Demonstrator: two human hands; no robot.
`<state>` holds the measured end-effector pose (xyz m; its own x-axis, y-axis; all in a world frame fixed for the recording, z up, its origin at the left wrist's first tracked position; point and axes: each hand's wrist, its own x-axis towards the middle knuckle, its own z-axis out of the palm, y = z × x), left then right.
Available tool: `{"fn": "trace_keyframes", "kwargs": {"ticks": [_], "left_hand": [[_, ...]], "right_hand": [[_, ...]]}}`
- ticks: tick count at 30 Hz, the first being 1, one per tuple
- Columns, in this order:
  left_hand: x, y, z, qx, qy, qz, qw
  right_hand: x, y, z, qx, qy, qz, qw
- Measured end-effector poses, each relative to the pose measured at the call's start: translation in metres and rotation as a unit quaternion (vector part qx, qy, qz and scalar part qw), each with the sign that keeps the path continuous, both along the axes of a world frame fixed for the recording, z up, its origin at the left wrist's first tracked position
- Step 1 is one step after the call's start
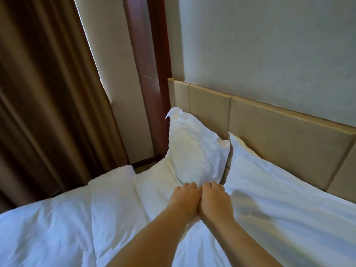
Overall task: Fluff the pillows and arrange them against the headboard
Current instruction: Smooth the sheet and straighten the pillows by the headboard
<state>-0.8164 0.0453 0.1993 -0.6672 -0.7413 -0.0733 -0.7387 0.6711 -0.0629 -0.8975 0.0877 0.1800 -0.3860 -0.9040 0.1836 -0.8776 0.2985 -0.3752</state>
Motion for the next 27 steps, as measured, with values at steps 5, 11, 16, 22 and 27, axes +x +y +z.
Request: {"fn": "trace_keyframes", "kwargs": {"ticks": [5, 11, 16, 22, 27], "left_hand": [[-0.014, -0.012, 0.020, -0.019, 0.022, 0.008, 1.000], [-0.002, -0.031, 0.035, -0.020, 0.061, 0.035, 0.997], [0.022, -0.067, 0.065, -0.041, 0.071, 0.033, 0.996], [0.037, -0.142, 0.092, -0.050, 0.093, 0.044, 0.993], [-0.010, -0.195, 0.086, -0.028, 0.116, -0.021, 0.993]], "right_hand": [[-0.020, -0.014, 0.029, -0.030, 0.018, 0.017, 0.999], [-0.019, -0.027, 0.061, -0.030, 0.054, 0.034, 0.998], [-0.012, -0.047, 0.081, -0.025, 0.078, 0.012, 0.997], [-0.020, -0.088, 0.090, -0.041, 0.116, -0.034, 0.992], [-0.035, -0.125, 0.079, -0.043, 0.101, -0.114, 0.987]]}}
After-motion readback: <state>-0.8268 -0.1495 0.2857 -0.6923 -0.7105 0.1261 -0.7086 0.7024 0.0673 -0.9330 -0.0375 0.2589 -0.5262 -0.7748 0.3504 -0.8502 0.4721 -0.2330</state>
